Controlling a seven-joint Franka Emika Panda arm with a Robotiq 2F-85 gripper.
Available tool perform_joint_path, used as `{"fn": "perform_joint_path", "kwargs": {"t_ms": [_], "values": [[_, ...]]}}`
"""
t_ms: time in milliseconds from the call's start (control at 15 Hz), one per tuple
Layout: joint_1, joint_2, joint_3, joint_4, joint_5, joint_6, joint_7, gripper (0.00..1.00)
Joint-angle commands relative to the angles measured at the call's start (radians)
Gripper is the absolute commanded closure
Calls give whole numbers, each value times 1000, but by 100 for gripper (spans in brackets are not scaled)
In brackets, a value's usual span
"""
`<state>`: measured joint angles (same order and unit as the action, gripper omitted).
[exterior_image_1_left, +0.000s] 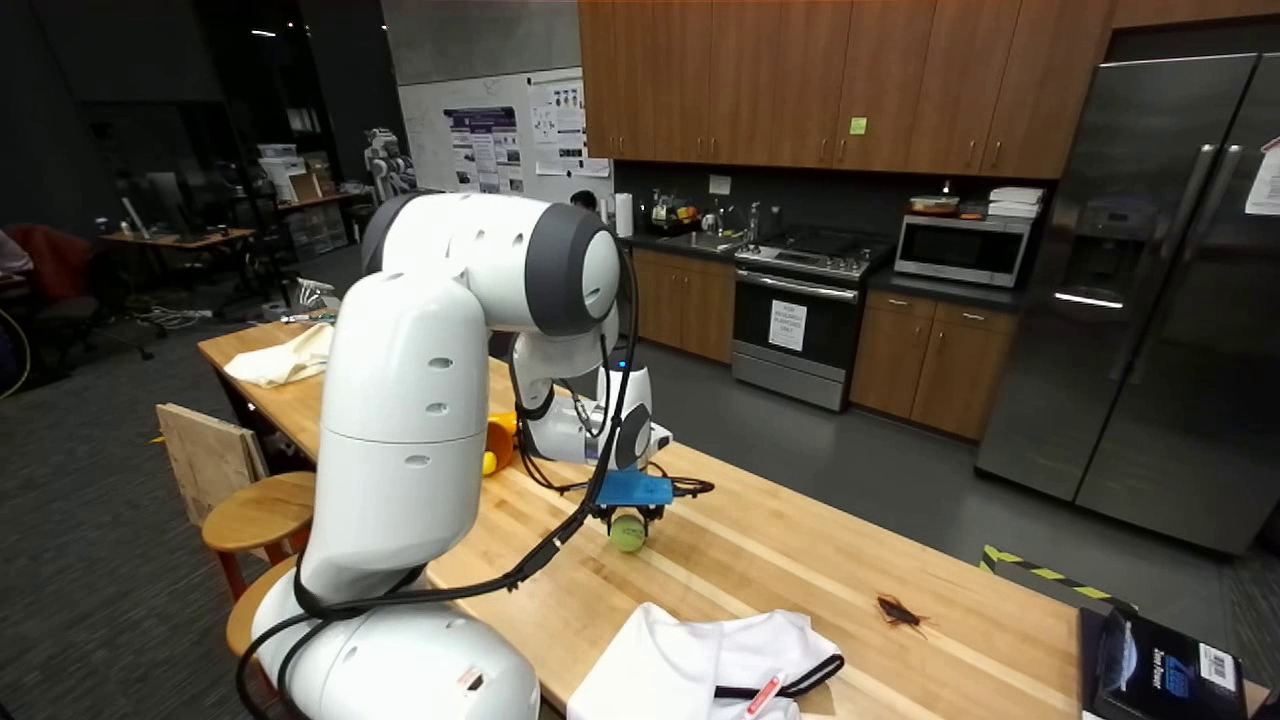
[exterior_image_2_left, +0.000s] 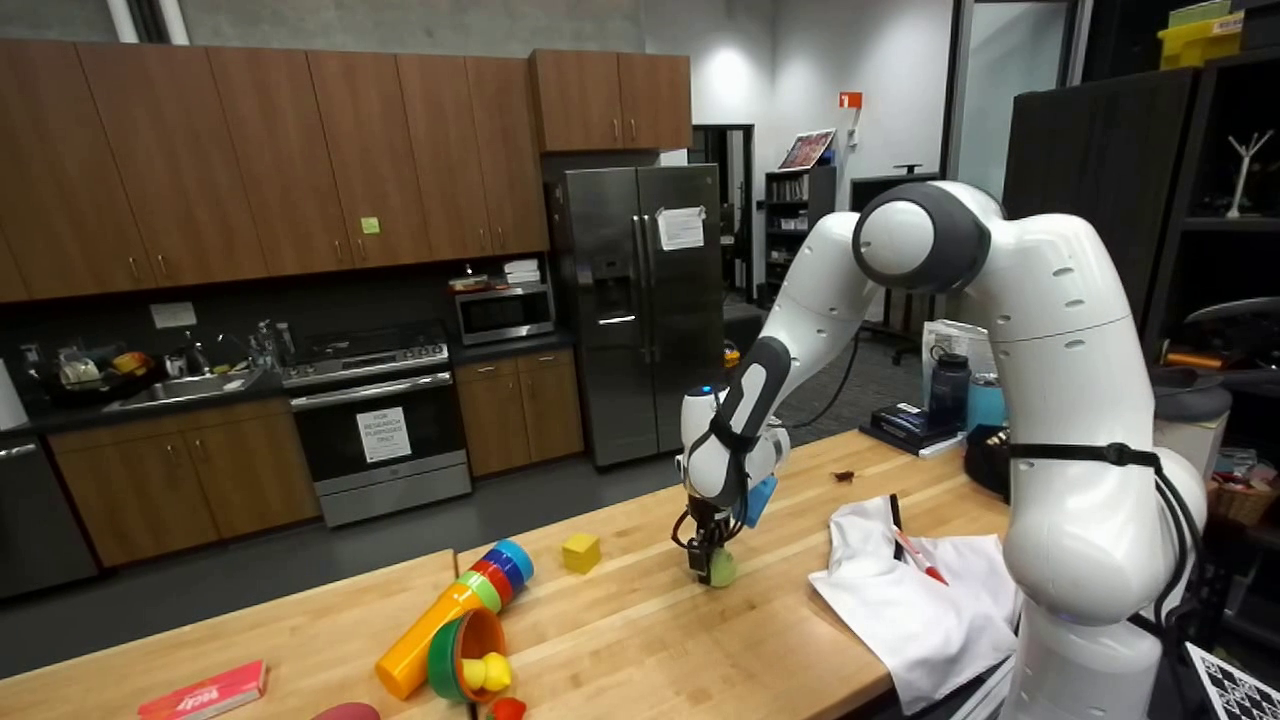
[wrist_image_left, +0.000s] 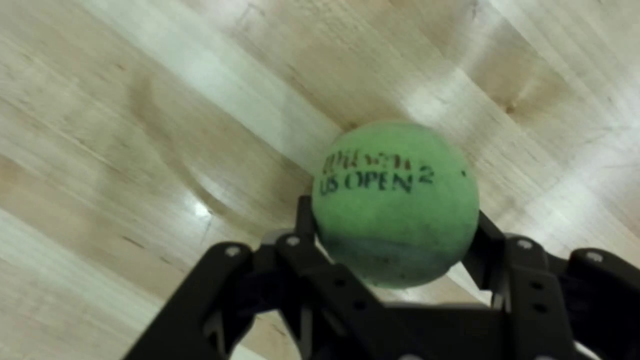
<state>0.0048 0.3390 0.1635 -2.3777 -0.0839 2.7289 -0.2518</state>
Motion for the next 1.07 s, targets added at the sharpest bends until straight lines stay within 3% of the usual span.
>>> {"fn": "perform_joint_path", "kwargs": {"t_ms": [0, 400, 1000], "values": [[66, 40, -23, 31, -21, -12, 71, 58], [161, 11, -29, 67, -141, -91, 79, 58], [117, -114, 34, 52, -35, -180, -37, 58]]}}
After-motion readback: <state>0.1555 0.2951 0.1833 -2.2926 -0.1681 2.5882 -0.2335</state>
